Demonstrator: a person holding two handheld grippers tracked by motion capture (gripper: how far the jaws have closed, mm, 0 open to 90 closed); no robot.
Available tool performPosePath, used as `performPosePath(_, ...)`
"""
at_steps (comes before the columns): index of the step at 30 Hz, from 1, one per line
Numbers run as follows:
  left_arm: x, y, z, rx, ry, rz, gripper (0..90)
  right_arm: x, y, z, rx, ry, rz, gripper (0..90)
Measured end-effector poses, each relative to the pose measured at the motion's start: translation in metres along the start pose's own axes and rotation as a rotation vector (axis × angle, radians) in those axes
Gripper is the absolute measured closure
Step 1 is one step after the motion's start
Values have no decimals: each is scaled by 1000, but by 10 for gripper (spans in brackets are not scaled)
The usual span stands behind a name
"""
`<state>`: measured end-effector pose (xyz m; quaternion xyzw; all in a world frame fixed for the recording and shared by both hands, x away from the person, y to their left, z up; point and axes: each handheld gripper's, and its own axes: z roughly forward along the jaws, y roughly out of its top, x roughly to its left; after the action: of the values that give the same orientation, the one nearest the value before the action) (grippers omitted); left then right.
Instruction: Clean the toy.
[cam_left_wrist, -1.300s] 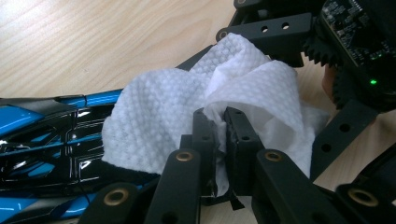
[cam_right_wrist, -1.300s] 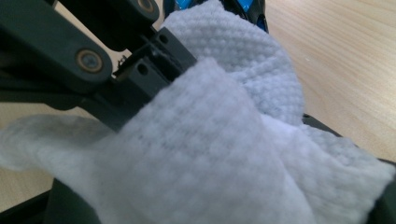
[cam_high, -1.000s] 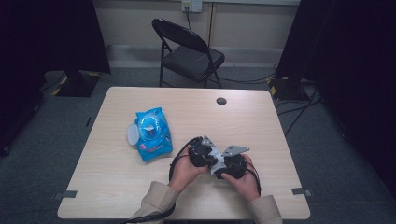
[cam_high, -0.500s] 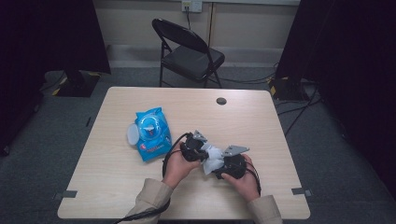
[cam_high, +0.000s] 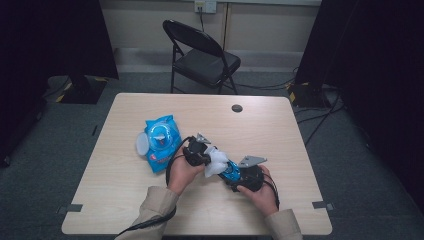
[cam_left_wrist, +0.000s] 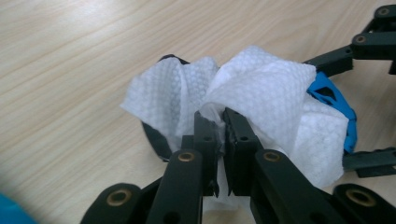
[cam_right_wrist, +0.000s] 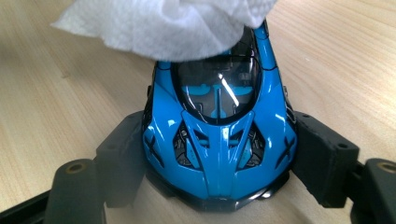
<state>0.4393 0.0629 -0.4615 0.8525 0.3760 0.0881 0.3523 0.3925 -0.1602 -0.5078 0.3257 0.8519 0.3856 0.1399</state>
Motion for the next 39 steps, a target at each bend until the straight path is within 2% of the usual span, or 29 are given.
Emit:
performPosePath(8, 9, -1, -3, 0, 4, -14, 850, 0, 0, 0, 0, 0, 0, 261)
performPosePath(14, 10, 0, -4, 3, 13, -13, 851, 0, 0, 0, 0, 0, 0, 261)
performPosePath(23, 14, -1, -8, -12, 18, -38, 849, 0, 0, 0, 0, 0, 0, 261)
performPosePath(28, 15, 0, -11, -14, 35, -28, 850, 0, 0, 0, 0, 0, 0, 260)
performPosePath(32, 19, -1, -17, -15, 56, -27, 851, 0, 0, 0, 0, 0, 0, 260)
performPosePath(33, 20, -1, -19, -6, 50, -27, 850, 0, 0, 0, 0, 0, 0, 260)
performPosePath(39, 21, -6, -31, -31, 35, -31, 851, 0, 0, 0, 0, 0, 0, 260)
